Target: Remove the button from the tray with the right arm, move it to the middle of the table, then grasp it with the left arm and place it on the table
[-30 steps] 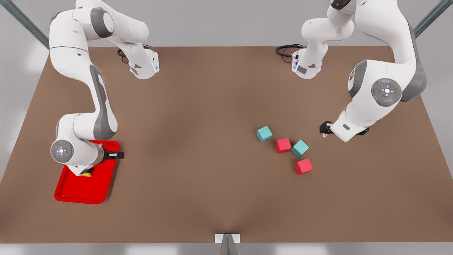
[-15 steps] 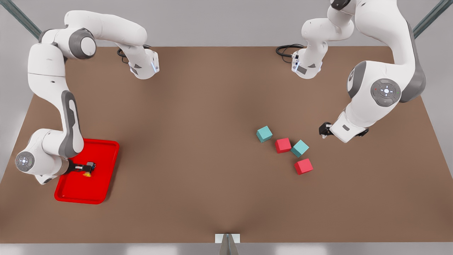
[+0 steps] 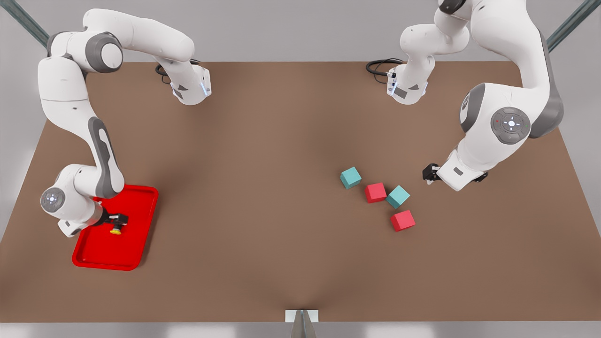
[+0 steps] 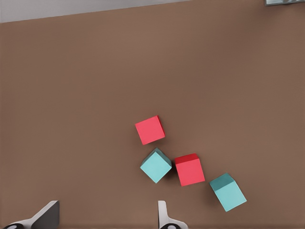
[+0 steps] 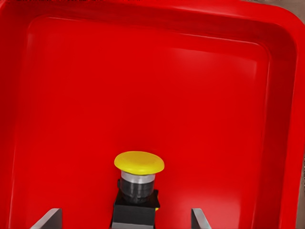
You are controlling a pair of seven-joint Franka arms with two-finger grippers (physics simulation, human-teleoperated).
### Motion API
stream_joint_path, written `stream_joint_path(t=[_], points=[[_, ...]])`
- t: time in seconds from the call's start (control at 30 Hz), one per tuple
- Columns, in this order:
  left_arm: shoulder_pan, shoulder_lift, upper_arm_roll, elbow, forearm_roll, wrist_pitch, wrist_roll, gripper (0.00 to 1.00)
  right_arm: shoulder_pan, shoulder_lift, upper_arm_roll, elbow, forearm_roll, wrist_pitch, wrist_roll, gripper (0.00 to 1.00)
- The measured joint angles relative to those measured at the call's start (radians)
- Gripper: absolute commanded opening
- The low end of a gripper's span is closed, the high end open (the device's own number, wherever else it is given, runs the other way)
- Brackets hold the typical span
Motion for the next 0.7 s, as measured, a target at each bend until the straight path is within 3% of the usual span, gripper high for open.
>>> stream_joint_path(t=[0.37,0.43,0.47,0.53,0.7], points=[[-0.008,0.007,0.0,0.0,0.001,0.002,-0.002,1.0,-0.002,0.034,0.0,-0.024,-0.009,0.074,-0.007,0.99],[-0.008,0.007,0.0,0.0,0.001,0.002,-0.003,1.0,-0.004,0.035,0.0,-0.024,-0.007,0.078,-0.01,0.59],[-0.008,0.007,0.0,0.0,0.001,0.002,-0.003,1.0,-0.004,0.035,-0.001,-0.024,-0.007,0.079,-0.012,0.47],[-0.008,0.007,0.0,0.0,0.002,0.002,-0.003,1.0,-0.004,0.034,-0.001,-0.024,-0.004,0.08,-0.02,0.41],[-0.008,0.013,0.0,0.0,0.002,0.002,-0.004,1.0,-0.001,0.034,-0.001,-0.023,-0.003,0.081,-0.036,0.41]])
